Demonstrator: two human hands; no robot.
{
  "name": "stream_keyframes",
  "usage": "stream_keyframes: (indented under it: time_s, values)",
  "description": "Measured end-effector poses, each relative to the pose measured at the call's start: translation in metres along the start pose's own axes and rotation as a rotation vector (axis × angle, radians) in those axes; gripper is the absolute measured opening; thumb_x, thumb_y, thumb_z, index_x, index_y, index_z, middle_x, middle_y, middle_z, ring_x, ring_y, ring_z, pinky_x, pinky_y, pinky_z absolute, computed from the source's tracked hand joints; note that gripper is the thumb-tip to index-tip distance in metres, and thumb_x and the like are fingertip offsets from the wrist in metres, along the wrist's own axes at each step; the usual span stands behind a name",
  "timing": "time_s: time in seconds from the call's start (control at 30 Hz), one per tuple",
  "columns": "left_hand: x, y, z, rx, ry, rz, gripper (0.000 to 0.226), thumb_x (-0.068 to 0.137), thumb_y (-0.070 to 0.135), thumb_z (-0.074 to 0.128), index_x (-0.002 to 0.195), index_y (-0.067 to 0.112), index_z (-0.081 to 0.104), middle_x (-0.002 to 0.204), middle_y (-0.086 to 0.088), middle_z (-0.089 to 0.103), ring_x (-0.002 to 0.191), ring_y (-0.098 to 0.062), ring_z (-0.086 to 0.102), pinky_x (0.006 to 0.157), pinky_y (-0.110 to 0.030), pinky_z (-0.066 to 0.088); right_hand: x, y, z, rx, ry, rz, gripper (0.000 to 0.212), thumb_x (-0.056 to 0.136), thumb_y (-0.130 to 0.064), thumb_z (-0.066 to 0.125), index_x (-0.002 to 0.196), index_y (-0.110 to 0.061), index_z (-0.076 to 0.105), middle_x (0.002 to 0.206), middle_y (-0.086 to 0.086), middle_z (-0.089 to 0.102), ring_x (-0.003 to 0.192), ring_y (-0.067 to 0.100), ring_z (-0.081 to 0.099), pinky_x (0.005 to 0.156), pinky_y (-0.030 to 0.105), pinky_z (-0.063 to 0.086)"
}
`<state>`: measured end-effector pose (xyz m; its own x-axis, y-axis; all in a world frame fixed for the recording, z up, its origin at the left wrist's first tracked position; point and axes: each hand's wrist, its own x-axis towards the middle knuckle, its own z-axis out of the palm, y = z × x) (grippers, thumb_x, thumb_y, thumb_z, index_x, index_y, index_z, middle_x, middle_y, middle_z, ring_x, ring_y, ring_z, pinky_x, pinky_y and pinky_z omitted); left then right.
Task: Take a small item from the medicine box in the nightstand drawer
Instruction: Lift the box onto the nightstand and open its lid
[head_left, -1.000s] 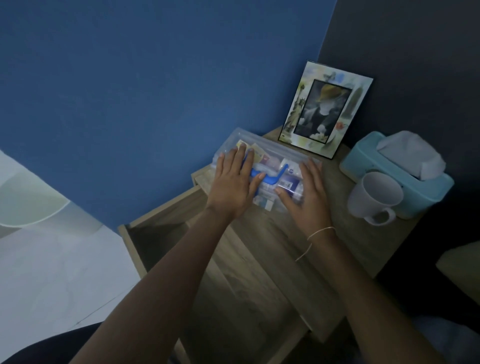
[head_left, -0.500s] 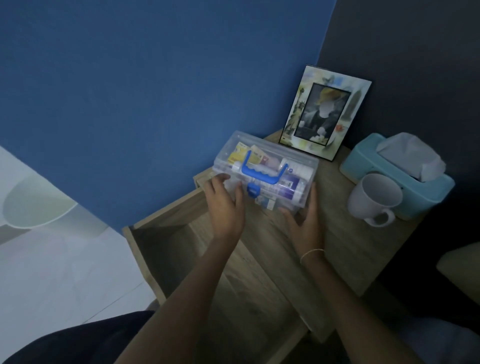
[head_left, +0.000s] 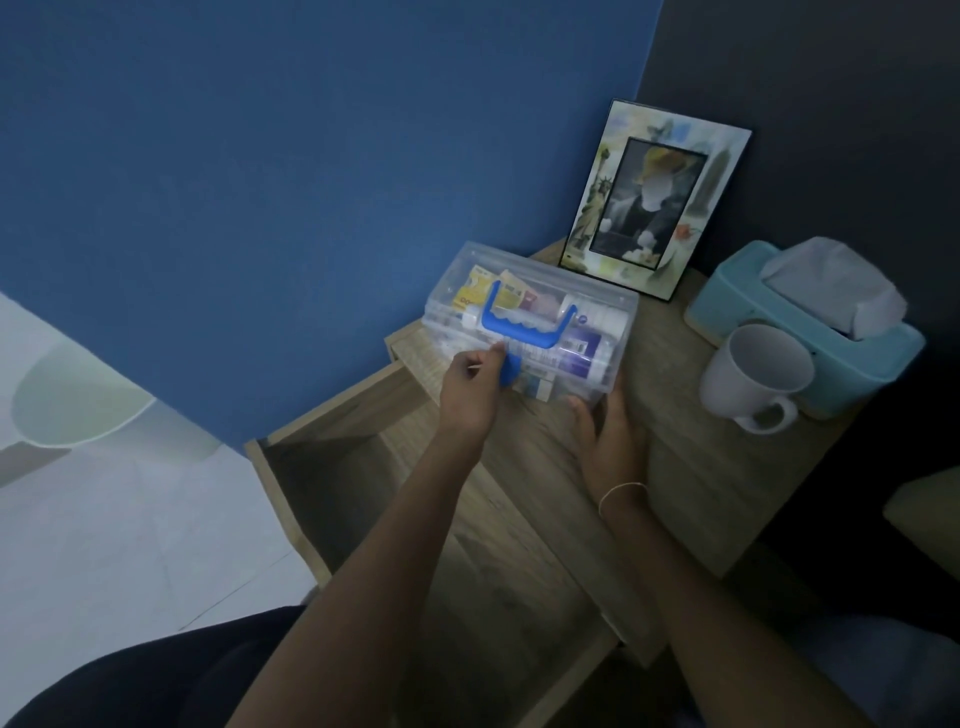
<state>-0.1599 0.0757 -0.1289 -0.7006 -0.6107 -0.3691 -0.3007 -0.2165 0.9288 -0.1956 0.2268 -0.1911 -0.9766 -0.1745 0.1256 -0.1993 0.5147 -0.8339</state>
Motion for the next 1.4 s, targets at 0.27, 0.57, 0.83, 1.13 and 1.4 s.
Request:
stream_keyframes:
  time_s: [0.27,0.57,0.83,1.13,1.4]
  values:
    - [-0.008,-0.003,-0.013,0.16,0.137,0.182,0.06,0.079,0.023,0.069,0.13,0.012,0.039,0.127,-0.01,0.05,0.116,-0.023,0.052,0.096,-0.038,0.048,-0.003,-0.007,-0.002,0.063,-0.005,0.021,0.066,0.095,-0.037,0.051,0.147,-0.042,0.011,0.14,0.003,0.053,0.12,0.021,0.055,0.097,0.032,0.042]
    - [0.002,0.027,-0.036,0.291,0.185,0.416,0.05,0.079,0.01,0.053,0.128,0.011,0.05,0.127,-0.01,0.057,0.121,-0.025,0.049,0.11,-0.039,0.036,-0.003,-0.026,-0.018,0.077,0.066,-0.092,0.06,0.097,-0.048,0.041,0.149,-0.04,0.012,0.154,-0.006,0.034,0.139,0.011,0.035,0.111,0.042,0.037]
    - [0.031,0.048,-0.029,0.593,0.026,0.83,0.069,0.091,0.022,0.042,0.15,0.014,0.008,0.159,-0.009,0.016,0.146,-0.017,0.01,0.116,-0.025,0.008,0.044,-0.065,-0.033,0.315,0.277,-0.115,0.051,0.099,-0.023,0.045,0.145,-0.033,0.023,0.146,-0.017,0.043,0.13,0.007,0.048,0.105,0.041,0.046]
    - [0.08,0.03,-0.043,1.207,-0.048,0.691,0.07,0.098,0.047,0.024,0.149,0.005,-0.002,0.161,-0.012,-0.005,0.148,-0.025,-0.007,0.12,-0.042,-0.003,0.102,-0.077,-0.028,-0.063,0.143,-0.171,0.089,0.094,-0.039,0.052,0.15,-0.023,-0.015,0.163,0.002,0.008,0.141,0.013,0.025,0.111,0.032,0.027]
    - [0.084,0.024,-0.043,1.184,-0.107,0.672,0.065,0.1,0.042,0.018,0.148,0.003,0.001,0.16,-0.015,-0.002,0.148,-0.024,-0.006,0.12,-0.037,-0.003,0.127,-0.058,-0.019,-0.107,-0.059,0.017,0.103,0.088,-0.059,0.049,0.147,-0.013,-0.021,0.162,0.008,-0.008,0.148,0.022,0.008,0.109,0.024,0.005]
